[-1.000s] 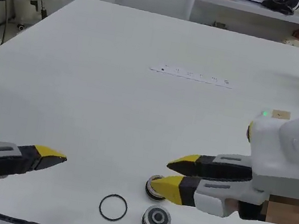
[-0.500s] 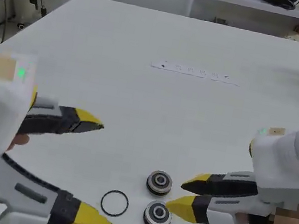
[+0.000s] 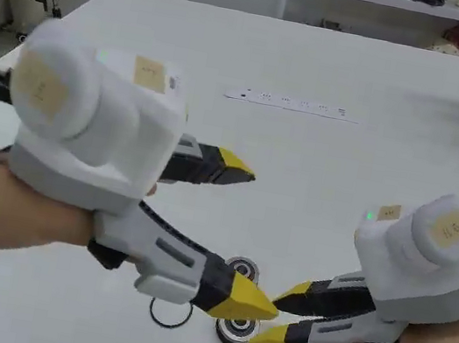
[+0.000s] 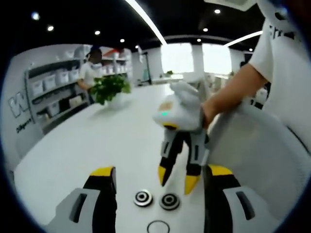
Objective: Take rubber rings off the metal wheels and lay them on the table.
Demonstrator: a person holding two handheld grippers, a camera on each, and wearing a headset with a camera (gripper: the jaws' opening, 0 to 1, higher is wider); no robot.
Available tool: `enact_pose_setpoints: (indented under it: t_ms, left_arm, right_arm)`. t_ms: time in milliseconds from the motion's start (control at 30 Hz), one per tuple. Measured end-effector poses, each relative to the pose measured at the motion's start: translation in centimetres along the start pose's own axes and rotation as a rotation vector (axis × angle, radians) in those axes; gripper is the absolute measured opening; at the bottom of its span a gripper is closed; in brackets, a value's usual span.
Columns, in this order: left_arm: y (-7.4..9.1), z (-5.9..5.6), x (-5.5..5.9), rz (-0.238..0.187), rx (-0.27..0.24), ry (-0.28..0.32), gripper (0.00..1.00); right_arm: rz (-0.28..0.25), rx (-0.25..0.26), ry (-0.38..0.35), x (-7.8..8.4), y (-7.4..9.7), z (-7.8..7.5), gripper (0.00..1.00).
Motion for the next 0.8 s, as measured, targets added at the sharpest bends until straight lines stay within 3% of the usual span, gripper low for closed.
enact_pose_setpoints:
  t_ms: [267,467,700,800]
  left_arm:
    - [-1.8,-1.4,3.7,0.048,0.006,0.0,0.63]
    - [-2.2,-2.0,5.2,0.06,0.027,0.019,0.48]
    - [-3.0,-2.4,6.5,0.073,0.022,0.106,0.37]
    - [-3.2,-2.8,7.5,0.127,0.029,0.101,0.29]
  right_arm:
    - [0.018,0.015,0.001,0.4,-0.1,-0.4,0.33]
    - [0.031,0.02,0.004,0.6,-0.4,-0.5,0.32]
    - [0.04,0.024,0.019,0.8,-0.6,-0.5,0.31]
    - [0.037,0.021,0.024,0.8,-0.8,-0.4,0.3]
Point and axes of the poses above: the centre of the closed fingertips' face, and the gripper's own axes: y roughly backward along the fingers, z roughly to its left, x roughly out of its underside, the point moved 8 cm from there along y, roughly backward along the fingers, and after that the axes turned 14 degrees about -y, right-handed, at the moved point
